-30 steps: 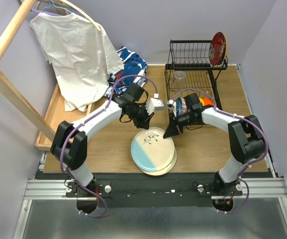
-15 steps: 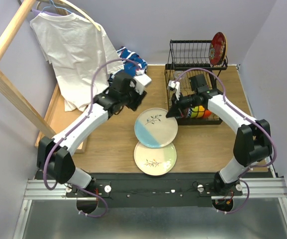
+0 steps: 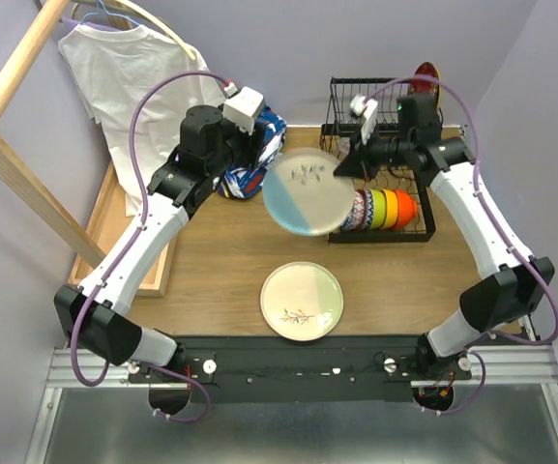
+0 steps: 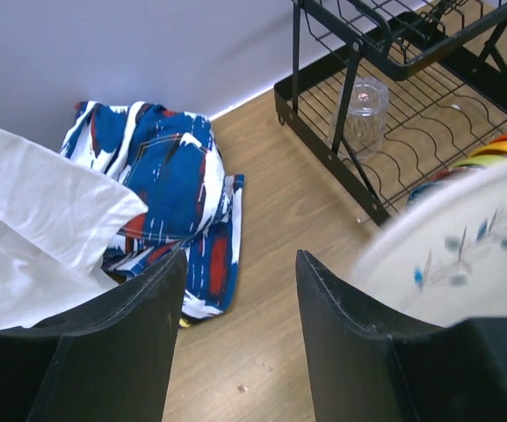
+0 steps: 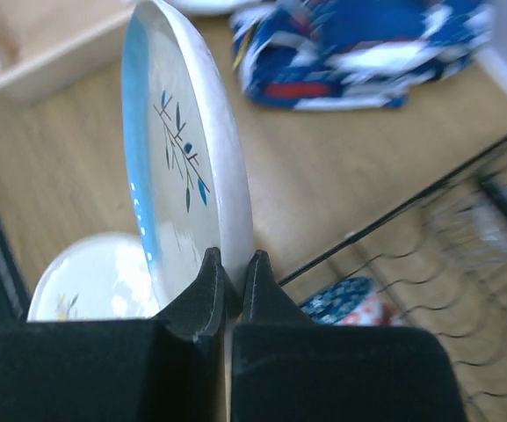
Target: Load the mixed dishes into the dish rack
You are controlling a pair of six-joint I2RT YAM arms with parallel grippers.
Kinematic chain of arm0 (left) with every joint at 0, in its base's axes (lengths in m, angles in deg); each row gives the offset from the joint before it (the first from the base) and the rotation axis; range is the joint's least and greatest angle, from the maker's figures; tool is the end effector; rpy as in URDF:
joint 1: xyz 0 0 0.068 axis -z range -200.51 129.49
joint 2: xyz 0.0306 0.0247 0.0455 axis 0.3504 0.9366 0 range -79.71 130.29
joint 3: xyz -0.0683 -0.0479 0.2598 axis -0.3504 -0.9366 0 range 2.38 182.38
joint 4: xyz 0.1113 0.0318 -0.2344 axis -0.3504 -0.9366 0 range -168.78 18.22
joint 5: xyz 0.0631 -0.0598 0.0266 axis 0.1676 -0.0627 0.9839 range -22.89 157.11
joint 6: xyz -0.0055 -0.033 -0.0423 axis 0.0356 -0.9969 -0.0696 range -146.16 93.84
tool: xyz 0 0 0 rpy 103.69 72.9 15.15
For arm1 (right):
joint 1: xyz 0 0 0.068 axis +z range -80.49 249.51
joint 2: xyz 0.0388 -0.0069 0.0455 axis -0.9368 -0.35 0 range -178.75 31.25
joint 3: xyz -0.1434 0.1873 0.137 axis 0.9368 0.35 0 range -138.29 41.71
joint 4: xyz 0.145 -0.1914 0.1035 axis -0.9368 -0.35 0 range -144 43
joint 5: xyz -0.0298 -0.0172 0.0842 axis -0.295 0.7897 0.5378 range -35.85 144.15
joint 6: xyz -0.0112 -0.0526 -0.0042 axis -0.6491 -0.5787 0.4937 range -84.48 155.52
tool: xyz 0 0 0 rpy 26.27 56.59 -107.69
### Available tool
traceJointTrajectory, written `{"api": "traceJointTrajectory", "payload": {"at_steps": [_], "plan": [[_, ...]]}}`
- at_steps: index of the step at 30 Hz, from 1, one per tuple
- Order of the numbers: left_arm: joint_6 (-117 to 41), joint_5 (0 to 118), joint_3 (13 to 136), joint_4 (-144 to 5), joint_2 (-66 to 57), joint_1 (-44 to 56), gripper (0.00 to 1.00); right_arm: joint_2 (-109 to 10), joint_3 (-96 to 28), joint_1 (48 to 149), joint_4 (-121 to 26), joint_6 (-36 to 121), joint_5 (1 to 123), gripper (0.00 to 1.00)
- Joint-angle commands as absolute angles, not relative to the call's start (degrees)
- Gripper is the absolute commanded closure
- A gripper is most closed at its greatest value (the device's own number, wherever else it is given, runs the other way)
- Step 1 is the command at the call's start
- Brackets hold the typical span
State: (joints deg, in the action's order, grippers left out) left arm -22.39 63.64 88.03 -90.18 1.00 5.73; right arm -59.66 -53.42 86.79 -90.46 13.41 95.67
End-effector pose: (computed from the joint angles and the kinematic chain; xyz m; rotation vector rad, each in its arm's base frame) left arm 0.2886 -0.1447 0.4294 0.5124 1.7441 -0.3335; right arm 0.3198 0.1242 0.3916 -1.0751 1.8705 0.7616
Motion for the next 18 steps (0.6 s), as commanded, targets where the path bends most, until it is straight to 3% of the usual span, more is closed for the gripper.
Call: {"api": "traceJointTrajectory", "payload": {"at_steps": [1,11,18], "plan": [[-23.5,63.6,88.9,-89.1,2.8,5.5,0.39,-54.7,-64.6,86.6,-76.9,28.2,79.7,1.0],[-27.6,61.0,86.7,-88.0,3.4,5.6,0.35,-55.8,-71.6,86.6,-55.2,30.1,44.7,0.99],[-29.3,59.6,84.8,-87.5,2.6,5.6,0.34,-65.2,-82.0,86.5,-55.6,20.2,25.9,1.0]]}}
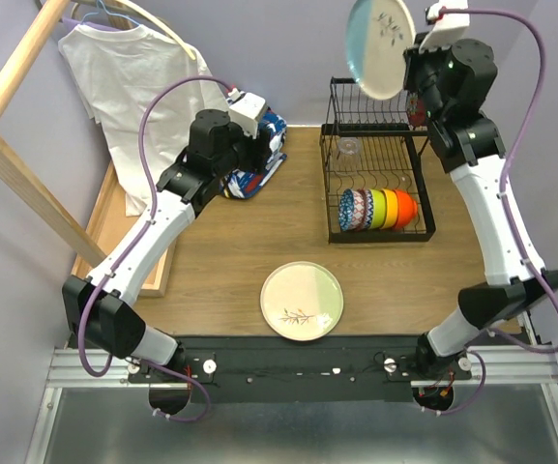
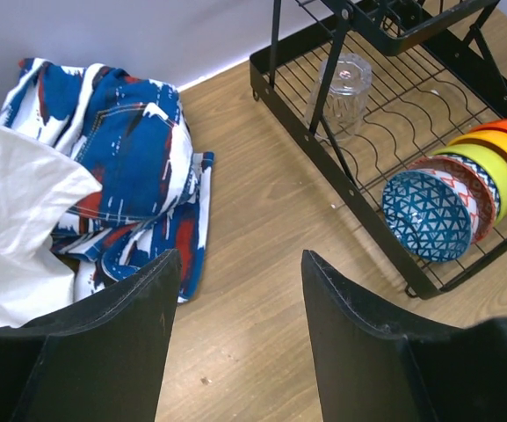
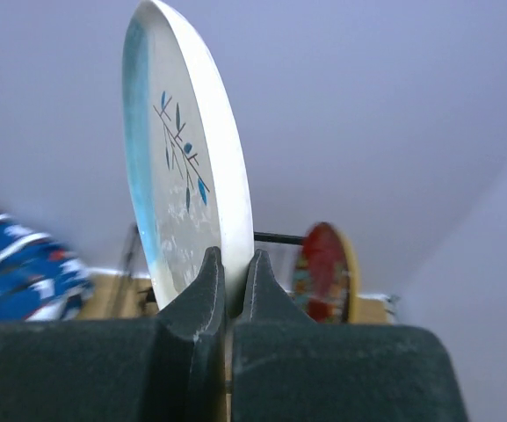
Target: Load the mixed dishes into the dish rack
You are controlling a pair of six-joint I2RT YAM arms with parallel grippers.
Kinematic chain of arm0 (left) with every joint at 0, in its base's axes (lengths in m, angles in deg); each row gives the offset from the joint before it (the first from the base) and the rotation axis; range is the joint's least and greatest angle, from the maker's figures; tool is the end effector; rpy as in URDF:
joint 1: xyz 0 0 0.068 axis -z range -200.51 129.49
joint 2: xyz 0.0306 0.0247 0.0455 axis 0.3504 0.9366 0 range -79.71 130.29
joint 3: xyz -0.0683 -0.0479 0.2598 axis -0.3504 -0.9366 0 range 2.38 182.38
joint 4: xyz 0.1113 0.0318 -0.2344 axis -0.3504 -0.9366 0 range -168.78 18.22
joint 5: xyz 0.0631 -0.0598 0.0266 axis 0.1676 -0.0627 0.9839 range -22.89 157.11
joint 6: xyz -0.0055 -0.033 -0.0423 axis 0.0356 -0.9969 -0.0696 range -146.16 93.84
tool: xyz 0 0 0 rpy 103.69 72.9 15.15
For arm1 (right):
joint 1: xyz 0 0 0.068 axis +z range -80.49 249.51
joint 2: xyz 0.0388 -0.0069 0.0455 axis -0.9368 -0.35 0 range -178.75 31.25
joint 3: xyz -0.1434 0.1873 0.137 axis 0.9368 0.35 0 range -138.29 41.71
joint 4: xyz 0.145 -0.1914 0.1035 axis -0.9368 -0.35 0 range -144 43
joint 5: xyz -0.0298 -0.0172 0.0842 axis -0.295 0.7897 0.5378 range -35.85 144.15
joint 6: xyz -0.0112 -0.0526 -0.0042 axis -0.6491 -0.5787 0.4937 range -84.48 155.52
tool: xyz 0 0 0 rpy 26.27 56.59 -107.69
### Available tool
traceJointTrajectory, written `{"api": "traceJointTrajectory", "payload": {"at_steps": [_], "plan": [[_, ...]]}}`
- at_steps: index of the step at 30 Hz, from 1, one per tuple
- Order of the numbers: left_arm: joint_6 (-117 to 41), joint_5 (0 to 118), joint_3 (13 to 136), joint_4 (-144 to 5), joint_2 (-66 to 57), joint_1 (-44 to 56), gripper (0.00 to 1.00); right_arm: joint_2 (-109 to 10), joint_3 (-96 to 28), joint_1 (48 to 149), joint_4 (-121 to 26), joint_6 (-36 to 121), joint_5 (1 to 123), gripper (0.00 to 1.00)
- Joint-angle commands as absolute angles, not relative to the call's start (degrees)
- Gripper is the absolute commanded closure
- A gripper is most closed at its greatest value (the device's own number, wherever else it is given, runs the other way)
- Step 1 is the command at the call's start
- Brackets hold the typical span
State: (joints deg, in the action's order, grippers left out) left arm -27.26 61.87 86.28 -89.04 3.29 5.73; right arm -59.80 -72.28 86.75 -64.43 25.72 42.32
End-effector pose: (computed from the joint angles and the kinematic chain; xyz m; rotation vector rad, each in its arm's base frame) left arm 0.3007 -0.1519 0.4086 0.4706 1.8157 -0.4152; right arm 0.3227 0.0925 0.5387 -0.1802 1.4657 -0.0471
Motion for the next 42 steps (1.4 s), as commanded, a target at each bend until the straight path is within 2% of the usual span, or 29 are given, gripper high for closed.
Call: {"api": "traceJointTrajectory", "payload": {"at_steps": [1,20,42], "plan": [[-28.6,58.3,84.3,-87.6,2.6,5.6,0.34,-66.7,-84.0,86.6,-57.1,19.6,22.7,1.0],[-29.4,55.9,79.9,-86.8,1.7,5.6,0.33,-72.5,-83.2,83.8,-62.6,12.1,19.1,1.0],[-29.6,55.3,77.4,-85.9,1.4,5.5,0.33,-75.9,-80.3,82.3,-64.7,15.3,15.7,1.0]]}}
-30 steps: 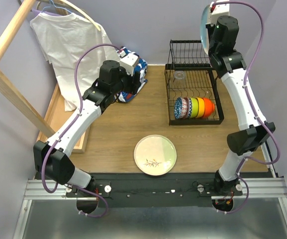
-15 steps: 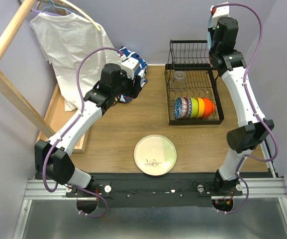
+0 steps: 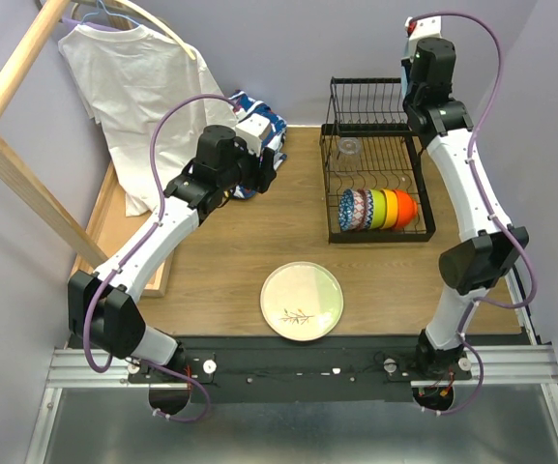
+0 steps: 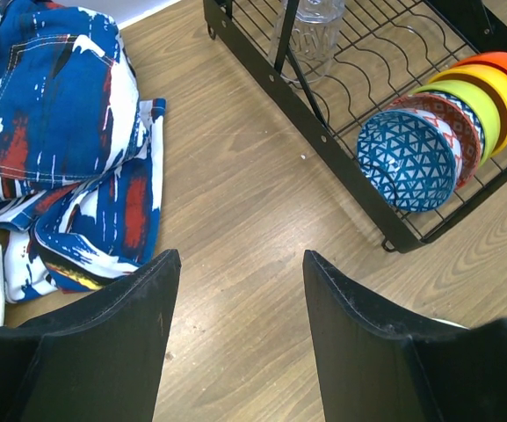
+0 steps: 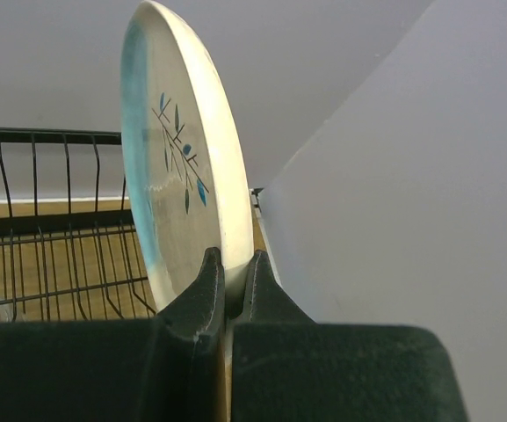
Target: Load the mixed dishes into the dish rack
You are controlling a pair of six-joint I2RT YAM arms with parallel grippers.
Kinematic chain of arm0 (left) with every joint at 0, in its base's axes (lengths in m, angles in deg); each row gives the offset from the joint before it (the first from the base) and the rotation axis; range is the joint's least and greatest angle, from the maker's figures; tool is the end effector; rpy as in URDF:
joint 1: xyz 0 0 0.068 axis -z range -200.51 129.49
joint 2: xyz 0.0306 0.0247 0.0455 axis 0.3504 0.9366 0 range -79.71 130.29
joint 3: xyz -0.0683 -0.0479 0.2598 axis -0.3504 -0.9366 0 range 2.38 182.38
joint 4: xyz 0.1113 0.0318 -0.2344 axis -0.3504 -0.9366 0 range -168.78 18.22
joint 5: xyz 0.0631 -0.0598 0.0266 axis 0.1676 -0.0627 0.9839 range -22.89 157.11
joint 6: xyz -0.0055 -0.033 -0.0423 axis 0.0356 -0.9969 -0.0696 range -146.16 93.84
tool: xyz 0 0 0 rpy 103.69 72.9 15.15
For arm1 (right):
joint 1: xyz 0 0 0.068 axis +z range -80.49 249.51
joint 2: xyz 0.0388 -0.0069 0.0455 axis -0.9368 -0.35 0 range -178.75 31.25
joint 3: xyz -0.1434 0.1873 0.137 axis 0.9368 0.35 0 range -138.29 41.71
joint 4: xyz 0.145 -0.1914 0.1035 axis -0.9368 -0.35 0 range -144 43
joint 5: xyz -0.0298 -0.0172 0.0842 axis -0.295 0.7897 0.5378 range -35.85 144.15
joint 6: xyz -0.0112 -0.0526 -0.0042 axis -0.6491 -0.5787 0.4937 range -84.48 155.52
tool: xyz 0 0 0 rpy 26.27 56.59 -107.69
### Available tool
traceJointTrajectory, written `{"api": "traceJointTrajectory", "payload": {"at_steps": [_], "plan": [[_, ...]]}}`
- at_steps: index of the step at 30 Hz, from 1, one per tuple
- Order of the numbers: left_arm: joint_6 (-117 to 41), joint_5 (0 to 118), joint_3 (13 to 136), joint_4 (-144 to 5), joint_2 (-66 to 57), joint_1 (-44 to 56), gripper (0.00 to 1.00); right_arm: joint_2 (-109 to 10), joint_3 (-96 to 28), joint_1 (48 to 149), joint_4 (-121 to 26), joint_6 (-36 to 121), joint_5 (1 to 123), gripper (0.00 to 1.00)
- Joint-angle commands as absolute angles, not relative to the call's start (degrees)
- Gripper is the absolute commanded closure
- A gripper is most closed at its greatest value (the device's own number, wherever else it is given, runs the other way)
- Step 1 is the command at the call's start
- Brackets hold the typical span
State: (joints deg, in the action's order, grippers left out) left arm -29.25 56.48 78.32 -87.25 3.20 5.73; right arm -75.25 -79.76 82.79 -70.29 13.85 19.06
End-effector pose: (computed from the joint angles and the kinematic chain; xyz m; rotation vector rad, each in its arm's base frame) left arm 0.3008 -0.1557 0.3637 0.5199 1.9223 -0.5156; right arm 0.4119 0.0762 0.4729 -0.0660 1.7285 -0.6319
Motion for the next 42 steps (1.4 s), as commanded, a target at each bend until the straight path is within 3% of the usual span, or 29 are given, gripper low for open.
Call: {"api": "traceJointTrajectory", "payload": {"at_steps": [1,13,26,27,29,32,38,42], "plan": [[-29.7,55.4,77.4,-85.9,1.6,5.6,0.33,-76.2,-80.7,82.3,-64.8,15.7,14.6,1.0],[-29.7,55.3,76.7,-85.8,1.7,5.6,0.33,-77.9,-86.6,81.8,-69.9,21.0,11.1,0.99],[-31.2,52.9,77.1,-84.2,4.0,5.7,0.31,-76.5,-80.4,81.8,-69.6,19.2,13.6,0.99],[-30.7,52.6,76.8,-84.0,4.0,5.6,0.25,-77.0,-80.9,81.8,-70.3,19.3,14.0,0.91],[-29.6,50.3,75.3,-83.5,4.1,5.6,0.19,-78.4,-83.6,81.8,-72.0,20.0,15.9,0.61],[-26.9,47.6,72.3,-82.9,4.2,5.6,0.16,-78.6,-86.2,81.8,-73.0,20.7,18.5,0.47],[-21.2,40.2,65.5,-82.9,5.4,5.7,0.12,-78.1,-95.2,82.8,-82.0,21.2,21.5,0.37],[-17.3,34.7,63.2,-85.4,8.4,5.6,0.12,-70.3,-90.9,83.1,-82.9,22.2,29.2,0.32]]}}
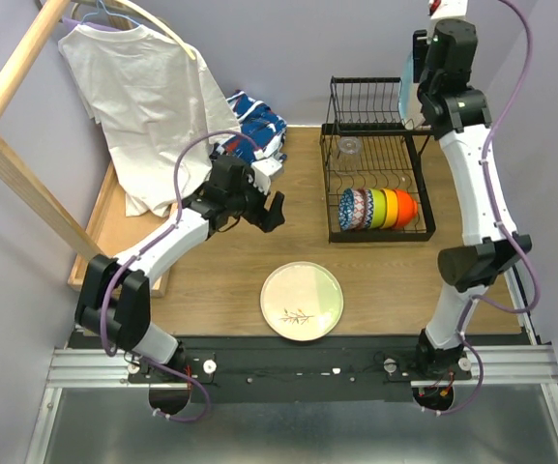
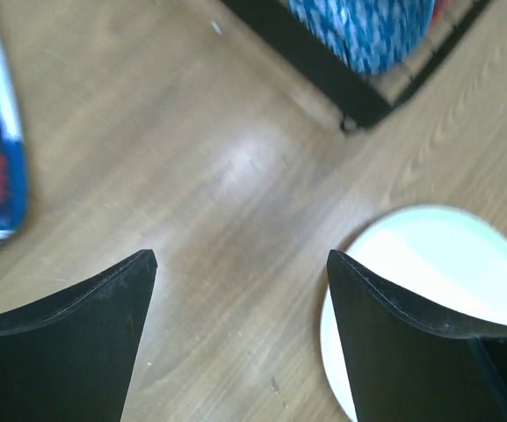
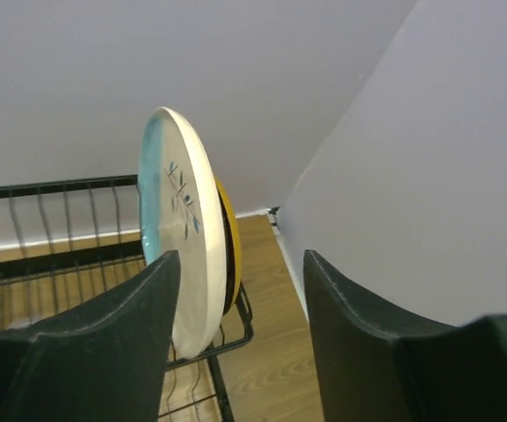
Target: Load the mixed dishes into the dish rack
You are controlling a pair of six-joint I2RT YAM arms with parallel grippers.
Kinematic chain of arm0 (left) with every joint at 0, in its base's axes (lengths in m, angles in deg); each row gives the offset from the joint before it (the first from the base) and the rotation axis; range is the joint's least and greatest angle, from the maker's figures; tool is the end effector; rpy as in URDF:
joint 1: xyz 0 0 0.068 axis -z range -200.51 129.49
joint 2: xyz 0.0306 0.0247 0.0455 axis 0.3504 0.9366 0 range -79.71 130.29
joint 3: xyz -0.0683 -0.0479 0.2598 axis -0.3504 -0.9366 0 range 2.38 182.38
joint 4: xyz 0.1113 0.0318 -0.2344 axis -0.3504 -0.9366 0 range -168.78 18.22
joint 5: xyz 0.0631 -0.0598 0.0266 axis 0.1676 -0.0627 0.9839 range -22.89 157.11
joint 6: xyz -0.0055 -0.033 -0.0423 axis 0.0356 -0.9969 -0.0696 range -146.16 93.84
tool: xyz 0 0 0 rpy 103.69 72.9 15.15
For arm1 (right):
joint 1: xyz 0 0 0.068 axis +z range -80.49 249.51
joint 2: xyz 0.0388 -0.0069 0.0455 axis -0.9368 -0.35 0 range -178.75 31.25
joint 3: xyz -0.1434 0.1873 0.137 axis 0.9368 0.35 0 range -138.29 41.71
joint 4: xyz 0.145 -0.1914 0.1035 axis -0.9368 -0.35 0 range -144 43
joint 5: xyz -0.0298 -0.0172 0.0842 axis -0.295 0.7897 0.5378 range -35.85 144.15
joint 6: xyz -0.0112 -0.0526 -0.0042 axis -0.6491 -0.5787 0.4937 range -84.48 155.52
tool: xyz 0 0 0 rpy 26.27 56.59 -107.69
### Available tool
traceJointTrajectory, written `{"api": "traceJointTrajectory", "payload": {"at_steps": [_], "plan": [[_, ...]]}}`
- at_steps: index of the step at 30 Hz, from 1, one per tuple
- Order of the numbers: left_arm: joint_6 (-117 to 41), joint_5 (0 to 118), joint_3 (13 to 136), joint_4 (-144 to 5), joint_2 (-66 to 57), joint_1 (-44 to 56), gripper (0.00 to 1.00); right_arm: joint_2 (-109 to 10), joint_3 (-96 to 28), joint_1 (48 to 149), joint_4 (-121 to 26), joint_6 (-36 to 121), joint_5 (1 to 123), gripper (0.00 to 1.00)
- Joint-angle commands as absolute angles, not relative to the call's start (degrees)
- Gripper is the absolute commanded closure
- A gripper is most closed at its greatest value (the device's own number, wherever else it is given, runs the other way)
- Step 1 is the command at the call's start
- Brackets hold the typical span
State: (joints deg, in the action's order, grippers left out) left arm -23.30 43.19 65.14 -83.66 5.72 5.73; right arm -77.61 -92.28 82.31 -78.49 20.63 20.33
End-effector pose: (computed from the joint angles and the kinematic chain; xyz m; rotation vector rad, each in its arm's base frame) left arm 0.2949 -0.1615 0.2772 0.7833 2.0511 -0.6851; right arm 0.3991 0.0703 0.5102 0.0405 1.6889 -0.5223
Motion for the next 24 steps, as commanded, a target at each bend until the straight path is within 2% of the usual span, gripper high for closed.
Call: {"api": "traceJointTrajectory", "payload": {"at_steps": [1,4,5,7,8,10,11,13,15,20,23,24], "plan": [[-16.5,31.2,63.1,-86.3,9.2,5.7,0.12,-68.2,-84.9,83.1,-82.5,22.3,32.2,0.3],[-12.3,27.3,64.1,-91.5,13.3,6.1,0.13,-58.1,-71.7,83.0,-80.8,19.7,49.6,0.27],[-11.1,26.8,65.4,-95.0,14.5,6.5,0.14,-55.3,-62.5,83.0,-80.9,18.3,59.8,0.27],[-7.7,26.6,66.4,-97.8,17.6,7.3,0.16,-49.1,-55.0,83.1,-81.1,17.0,66.9,0.26],[-7.0,27.3,66.8,-99.2,18.2,8.2,0.16,-47.7,-48.4,83.1,-81.0,17.6,71.1,0.22],[-6.4,29.6,66.3,-99.0,19.2,9.0,0.16,-45.4,-43.4,83.1,-81.2,20.0,74.3,0.15],[-6.0,30.5,65.8,-98.8,19.6,9.6,0.17,-44.3,-41.7,83.1,-81.5,20.7,77.0,0.04],[-5.9,31.2,65.6,-98.9,20.9,9.9,0.17,-43.4,-37.8,83.0,-82.2,22.2,78.9,0.01],[-5.9,31.1,65.5,-99.0,22.2,10.6,0.17,-42.5,-34.3,83.1,-82.1,22.9,80.7,0.01],[-4.6,33.2,67.1,-101.4,25.8,13.3,0.23,-41.9,-27.6,83.1,-81.4,22.1,82.9,0.1],[-4.5,35.0,69.3,-103.7,28.6,15.0,0.3,-42.9,-25.4,83.1,-80.9,22.3,83.1,0.15],[-3.9,35.0,70.1,-104.6,29.4,15.3,0.37,-43.4,-25.1,83.1,-80.7,22.2,83.7,0.16]]}}
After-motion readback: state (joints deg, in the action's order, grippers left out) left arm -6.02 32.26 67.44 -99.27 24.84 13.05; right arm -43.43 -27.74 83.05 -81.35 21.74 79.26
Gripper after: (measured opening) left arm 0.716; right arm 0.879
